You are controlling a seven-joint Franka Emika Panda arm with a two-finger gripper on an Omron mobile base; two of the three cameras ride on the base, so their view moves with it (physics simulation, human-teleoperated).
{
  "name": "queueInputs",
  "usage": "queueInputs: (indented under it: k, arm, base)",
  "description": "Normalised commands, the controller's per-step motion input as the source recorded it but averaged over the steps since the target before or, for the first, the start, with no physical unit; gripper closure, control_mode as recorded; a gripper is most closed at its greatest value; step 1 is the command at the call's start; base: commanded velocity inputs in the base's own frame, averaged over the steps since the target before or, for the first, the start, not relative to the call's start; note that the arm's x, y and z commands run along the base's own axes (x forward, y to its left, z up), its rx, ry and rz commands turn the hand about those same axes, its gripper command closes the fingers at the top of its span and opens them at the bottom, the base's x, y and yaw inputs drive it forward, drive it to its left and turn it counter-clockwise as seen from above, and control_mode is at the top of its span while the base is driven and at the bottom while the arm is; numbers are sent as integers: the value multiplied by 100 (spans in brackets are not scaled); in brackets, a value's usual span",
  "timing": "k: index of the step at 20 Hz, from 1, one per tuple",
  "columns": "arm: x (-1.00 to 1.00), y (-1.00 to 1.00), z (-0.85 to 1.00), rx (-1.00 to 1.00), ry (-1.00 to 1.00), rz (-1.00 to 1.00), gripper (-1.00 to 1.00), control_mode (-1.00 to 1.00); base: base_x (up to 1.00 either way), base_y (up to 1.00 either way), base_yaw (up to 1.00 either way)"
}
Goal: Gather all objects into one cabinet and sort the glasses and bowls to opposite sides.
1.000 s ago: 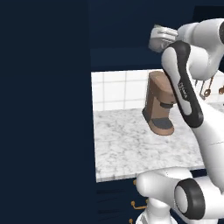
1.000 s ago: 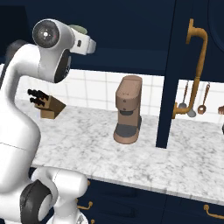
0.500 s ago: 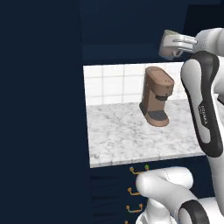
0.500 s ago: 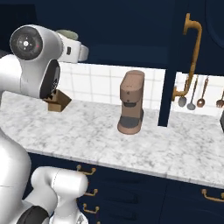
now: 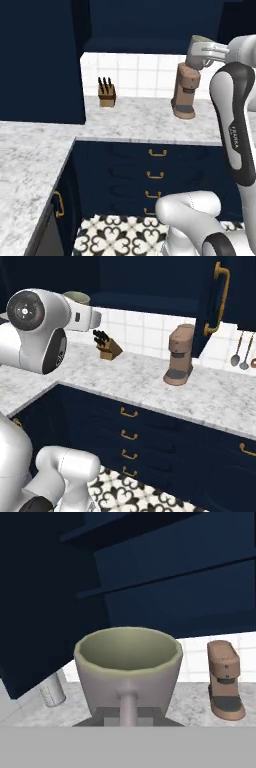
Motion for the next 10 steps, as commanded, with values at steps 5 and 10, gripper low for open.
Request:
queueInputs:
  k: [5,10]
  arm:
    - [0,0,0,0,0,0,100,100]
    - [0,0,0,0,0,0,100,100]
  base:
    - [-82,-68,58]
    - [-83,-59,52]
